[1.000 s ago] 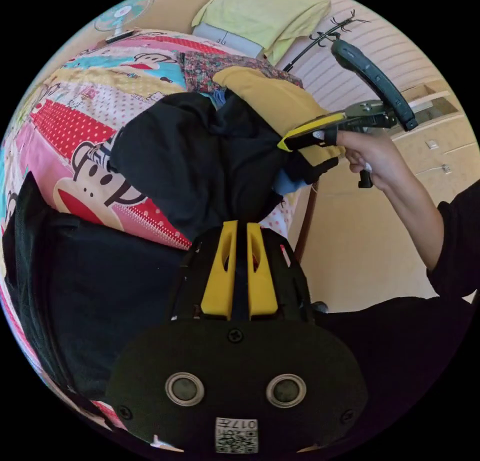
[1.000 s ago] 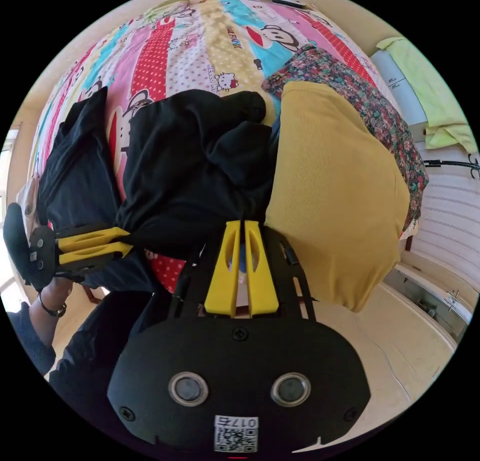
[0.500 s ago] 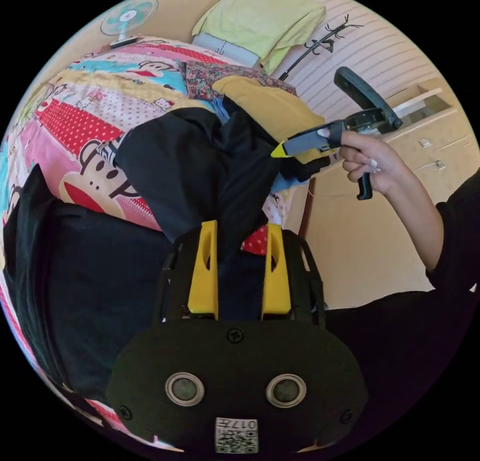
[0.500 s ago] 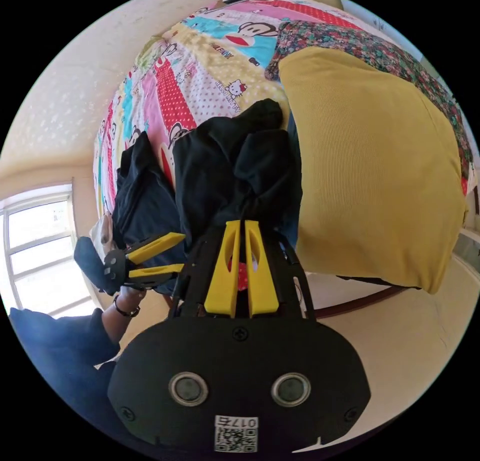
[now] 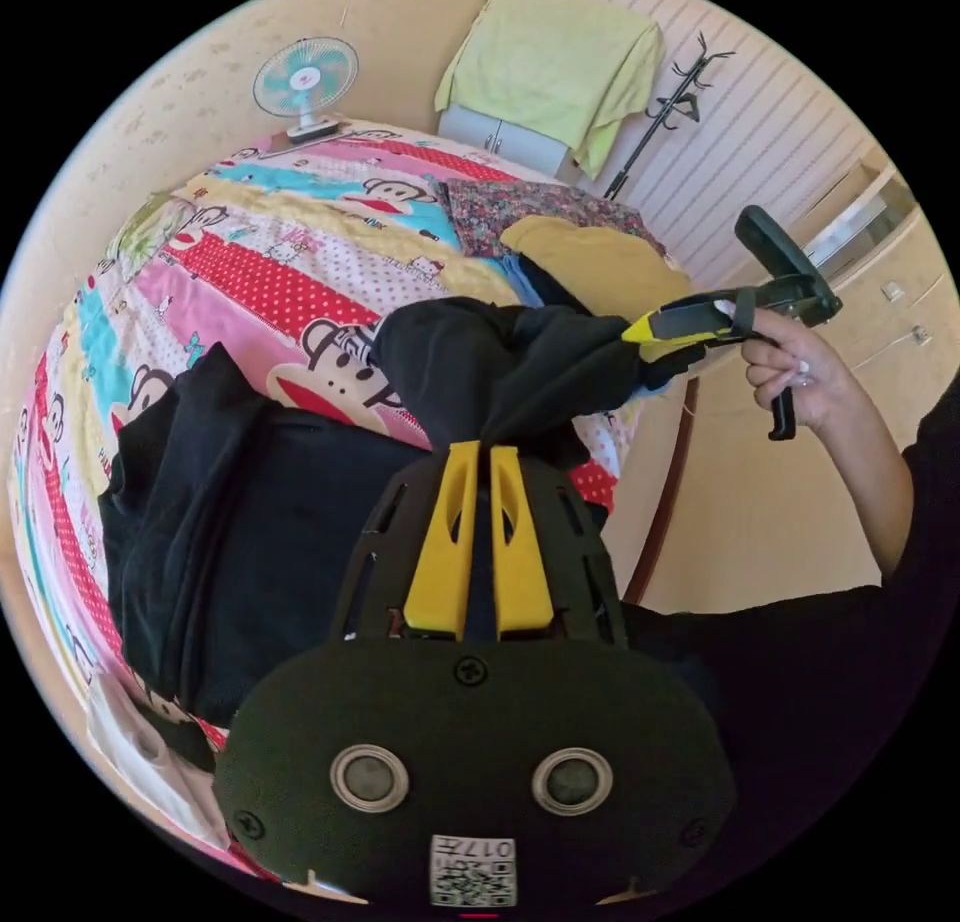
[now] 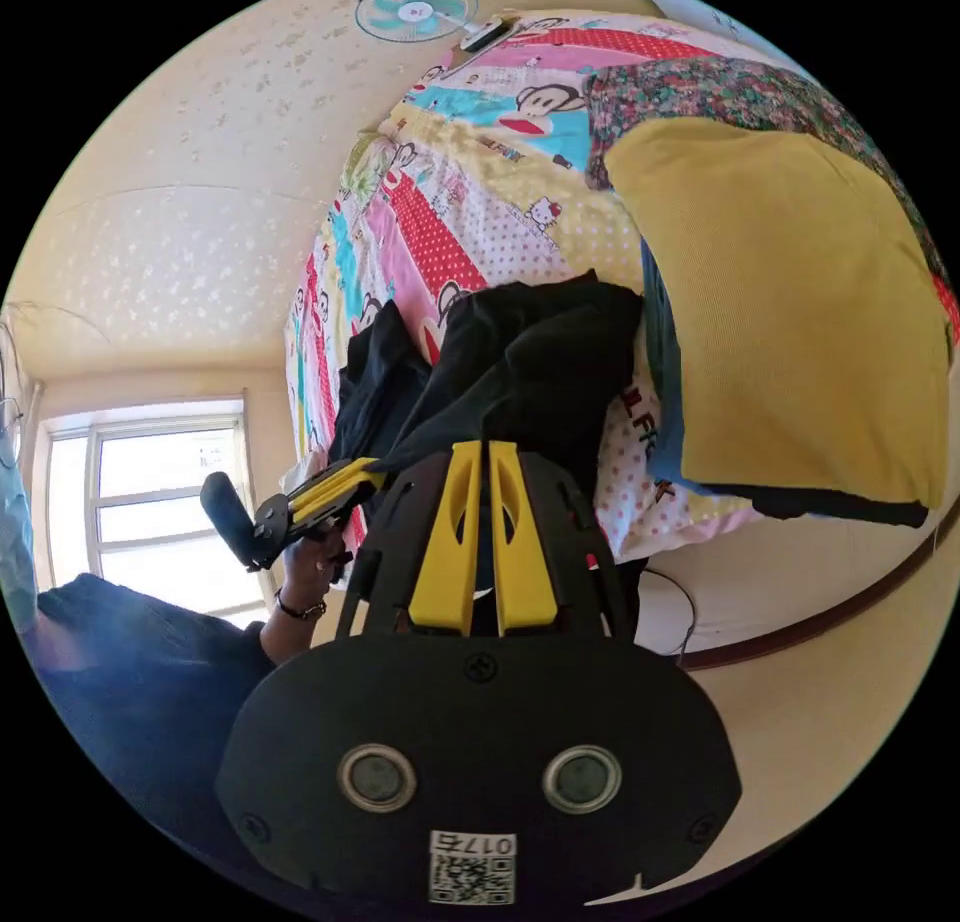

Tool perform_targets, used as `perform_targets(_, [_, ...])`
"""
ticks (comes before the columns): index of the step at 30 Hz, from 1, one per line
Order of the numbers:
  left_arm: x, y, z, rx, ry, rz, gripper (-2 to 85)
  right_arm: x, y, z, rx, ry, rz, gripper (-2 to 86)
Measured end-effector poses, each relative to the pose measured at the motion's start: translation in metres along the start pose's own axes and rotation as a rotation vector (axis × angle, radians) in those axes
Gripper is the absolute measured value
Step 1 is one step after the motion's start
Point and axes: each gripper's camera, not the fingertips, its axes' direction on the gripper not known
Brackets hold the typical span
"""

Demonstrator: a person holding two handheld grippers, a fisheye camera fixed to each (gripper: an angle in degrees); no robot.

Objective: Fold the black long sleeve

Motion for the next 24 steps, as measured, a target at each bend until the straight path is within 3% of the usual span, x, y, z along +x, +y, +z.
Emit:
perform_targets(2, [-0.001, 0.019, 0.029, -0.087, -0.035, -0.019, 2.8, 0.026, 0.012, 0.028, -0.042, 0.05, -0.02, 1.5])
perform_targets(5, [-0.01, 0.04, 0.054, -0.227, -0.068, -0.046, 7.9, 0.073, 0.028, 0.049, -0.171, 0.143, 0.124, 2.2])
perform_targets(7, [-0.026, 0.051, 0.042, -0.148, -0.018, -0.128, 11.8, 0.088, 0.039, 0.031, -0.113, 0.044, 0.18, 6.6])
perform_targets(9, [-0.066, 0.063, 0.032, 0.0, 0.231, -0.316, 14.9, 0.114, 0.05, 0.015, -0.066, -0.151, 0.301, 11.7])
perform_targets(12, [-0.115, 0.069, 0.066, 0.065, 0.563, -0.52, 16.0, 0.141, 0.059, 0.013, -0.005, -0.362, 0.419, 13.8])
perform_targets(17, [-0.127, 0.056, 0.126, -0.123, 0.728, -0.582, 4.4, 0.157, 0.067, 0.016, 0.055, -0.594, 0.572, 16.0])
perform_targets(21, [-0.12, 0.058, 0.087, 0.005, 0.866, -0.608, 3.7, 0.156, 0.076, 0.032, 0.022, -0.771, 0.7, 18.3])
perform_targets(24, [-0.116, 0.059, 0.052, 0.074, 0.93, -0.625, 3.4, 0.164, 0.076, 0.039, 0.218, -1.029, 0.807, 17.9])
